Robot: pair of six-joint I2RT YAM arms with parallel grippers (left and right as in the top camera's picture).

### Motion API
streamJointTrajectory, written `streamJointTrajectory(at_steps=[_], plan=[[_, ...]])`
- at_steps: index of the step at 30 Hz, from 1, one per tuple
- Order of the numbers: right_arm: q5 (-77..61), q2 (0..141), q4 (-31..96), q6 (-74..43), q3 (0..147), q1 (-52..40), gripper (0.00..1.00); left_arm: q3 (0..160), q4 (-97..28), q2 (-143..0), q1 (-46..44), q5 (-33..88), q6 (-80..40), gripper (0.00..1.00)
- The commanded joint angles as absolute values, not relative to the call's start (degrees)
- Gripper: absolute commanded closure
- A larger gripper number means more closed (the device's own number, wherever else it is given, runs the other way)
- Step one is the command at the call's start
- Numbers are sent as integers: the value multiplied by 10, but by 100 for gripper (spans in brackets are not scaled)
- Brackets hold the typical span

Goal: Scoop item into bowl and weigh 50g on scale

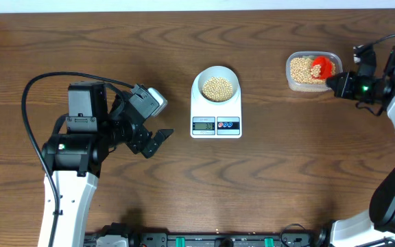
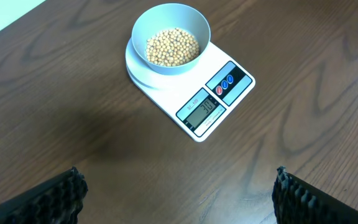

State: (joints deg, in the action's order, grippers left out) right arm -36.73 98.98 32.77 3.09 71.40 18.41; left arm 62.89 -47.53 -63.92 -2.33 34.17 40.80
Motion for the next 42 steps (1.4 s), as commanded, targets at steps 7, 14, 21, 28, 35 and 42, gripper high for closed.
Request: streamJointTrajectory(at_steps=[7, 14, 21, 28, 35, 42], plan=[[-460, 995, 311, -5, 708, 189, 99, 640, -475, -641, -20, 343, 415, 2], [-550, 995, 291, -19, 708, 185, 99, 640, -475, -641, -20, 343, 415, 2], [-575, 995, 263, -32, 708, 145, 99, 640, -475, -641, -20, 343, 416, 2], [-576, 995, 221, -73, 708, 81, 99, 640, -475, -641, -21, 343, 415, 2], [-573, 995, 194, -69, 708, 7, 99, 640, -475, -641, -20, 343, 416, 2], [-483, 995, 191, 53, 708, -75, 99, 640, -475, -641, -21, 343, 415, 2]])
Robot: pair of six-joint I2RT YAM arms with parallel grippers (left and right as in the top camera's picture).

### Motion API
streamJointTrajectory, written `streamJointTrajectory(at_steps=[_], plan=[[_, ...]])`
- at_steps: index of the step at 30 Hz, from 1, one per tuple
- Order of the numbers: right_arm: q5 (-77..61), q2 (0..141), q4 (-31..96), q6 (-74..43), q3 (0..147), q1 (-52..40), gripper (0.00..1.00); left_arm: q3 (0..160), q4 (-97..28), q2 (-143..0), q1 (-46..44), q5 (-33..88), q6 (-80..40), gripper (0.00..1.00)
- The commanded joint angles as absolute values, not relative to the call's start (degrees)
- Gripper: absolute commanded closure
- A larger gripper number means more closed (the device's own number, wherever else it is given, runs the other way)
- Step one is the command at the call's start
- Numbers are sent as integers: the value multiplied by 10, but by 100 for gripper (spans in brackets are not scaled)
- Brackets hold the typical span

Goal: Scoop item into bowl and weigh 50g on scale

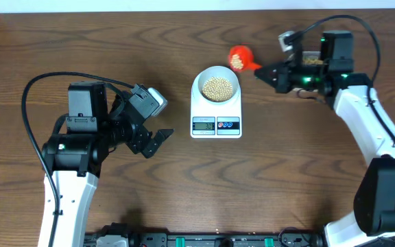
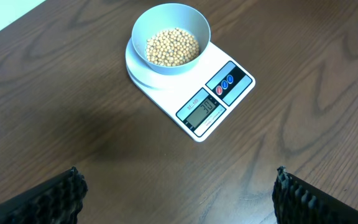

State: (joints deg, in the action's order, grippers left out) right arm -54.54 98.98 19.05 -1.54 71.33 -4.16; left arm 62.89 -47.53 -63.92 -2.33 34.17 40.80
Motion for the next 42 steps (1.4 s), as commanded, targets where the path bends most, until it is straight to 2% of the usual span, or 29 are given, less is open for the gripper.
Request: streamJointTrajectory(at_steps=[1, 13, 36, 42], plan=[[-463, 995, 191, 65, 708, -83, 99, 640, -475, -641, -20, 343, 415, 2], [-238, 995, 192, 198, 708, -172, 99, 640, -475, -641, -20, 343, 415, 2], [-238, 995, 190, 205, 708, -183, 99, 640, -475, -641, -20, 343, 415, 2], [-213, 995, 185, 241, 708, -184, 99, 640, -475, -641, -20, 343, 415, 2]])
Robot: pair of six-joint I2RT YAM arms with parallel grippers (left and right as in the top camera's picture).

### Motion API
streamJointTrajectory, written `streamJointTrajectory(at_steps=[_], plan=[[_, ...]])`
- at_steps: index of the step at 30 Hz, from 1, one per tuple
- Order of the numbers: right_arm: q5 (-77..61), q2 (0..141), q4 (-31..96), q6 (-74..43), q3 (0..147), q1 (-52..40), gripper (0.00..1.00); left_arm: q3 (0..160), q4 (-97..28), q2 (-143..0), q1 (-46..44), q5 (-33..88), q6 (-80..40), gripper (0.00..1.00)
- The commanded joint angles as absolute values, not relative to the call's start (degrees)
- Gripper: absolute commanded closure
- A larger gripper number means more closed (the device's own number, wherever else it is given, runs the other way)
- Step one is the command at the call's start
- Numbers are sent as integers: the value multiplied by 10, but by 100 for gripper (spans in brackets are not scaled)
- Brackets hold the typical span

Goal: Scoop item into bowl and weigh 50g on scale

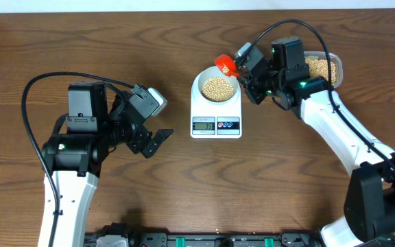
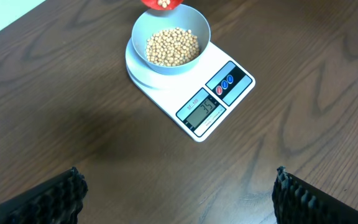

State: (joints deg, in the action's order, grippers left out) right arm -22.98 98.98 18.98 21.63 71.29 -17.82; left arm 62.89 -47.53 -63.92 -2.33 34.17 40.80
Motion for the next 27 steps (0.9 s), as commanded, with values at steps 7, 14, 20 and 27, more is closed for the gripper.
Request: streamJointTrajectory(at_steps=[7, 14, 20, 27], plan=[[-233, 994, 190, 241, 708, -195, 99, 640, -475, -641, -20, 343, 415, 2], [-192, 994, 186, 241, 708, -196, 99, 640, -475, -641, -20, 343, 415, 2], [-211, 993, 186, 241, 708, -196, 99, 640, -475, -641, -20, 343, 416, 2], [-211, 971, 181, 241, 709, -187, 99, 640, -475, -641, -20, 343, 415, 2]])
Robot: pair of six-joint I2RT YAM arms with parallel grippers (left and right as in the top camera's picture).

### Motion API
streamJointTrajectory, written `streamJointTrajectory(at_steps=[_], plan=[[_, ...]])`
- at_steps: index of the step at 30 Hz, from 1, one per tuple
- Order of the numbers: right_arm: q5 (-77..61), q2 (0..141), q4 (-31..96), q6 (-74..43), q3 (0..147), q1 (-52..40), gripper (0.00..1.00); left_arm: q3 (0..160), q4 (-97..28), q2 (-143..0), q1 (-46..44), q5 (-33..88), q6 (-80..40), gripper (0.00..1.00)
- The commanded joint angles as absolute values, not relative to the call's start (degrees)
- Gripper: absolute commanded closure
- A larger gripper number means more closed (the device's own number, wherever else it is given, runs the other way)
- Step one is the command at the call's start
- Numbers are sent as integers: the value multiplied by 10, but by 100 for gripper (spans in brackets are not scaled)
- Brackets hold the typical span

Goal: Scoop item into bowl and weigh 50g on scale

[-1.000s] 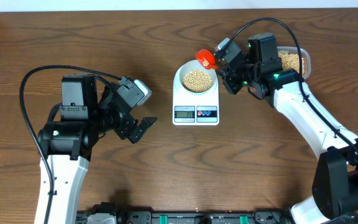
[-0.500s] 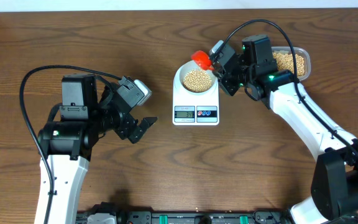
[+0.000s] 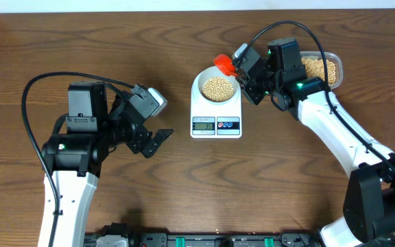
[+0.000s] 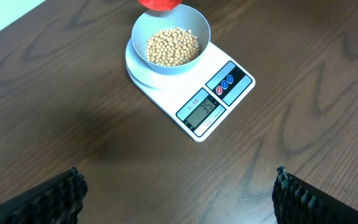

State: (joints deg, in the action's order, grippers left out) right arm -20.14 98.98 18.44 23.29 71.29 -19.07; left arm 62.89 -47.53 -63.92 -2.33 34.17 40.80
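Note:
A white scale [image 3: 216, 111] [image 4: 191, 81] stands mid-table with a pale bowl [image 3: 216, 86] [image 4: 171, 38] of soybeans on its platform. Its display [image 4: 202, 110] reads about 35. A red scoop [image 3: 223, 64] [image 4: 160, 3] hangs tipped over the bowl's far rim, held by my right gripper [image 3: 242, 66], which is shut on the scoop's handle. My left gripper [image 3: 153, 142] [image 4: 176, 193] stands open over bare table, left of the scale, with nothing between its fingers.
A clear plastic tub [image 3: 319, 67] of soybeans sits at the back right, partly behind the right arm. The table's far edge runs just beyond the scale and tub.
The red scoop has tipped further over the bowl's far rim, and the beans that showed in it are out of sight. The display still reads about 35. My left arm has not moved.
First my right gripper held the scoop in the bean tub while the scale read about 30. Then the loaded scoop was right of the bowl. Then it was over the bowl's rim, reading about 35. Now it stands tipped there.

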Motion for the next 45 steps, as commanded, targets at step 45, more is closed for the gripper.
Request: streamJointTrajectory(at_steps=[45], plan=[[61, 970, 310, 174, 703, 11, 99, 640, -475, -641, -20, 343, 415, 2]])
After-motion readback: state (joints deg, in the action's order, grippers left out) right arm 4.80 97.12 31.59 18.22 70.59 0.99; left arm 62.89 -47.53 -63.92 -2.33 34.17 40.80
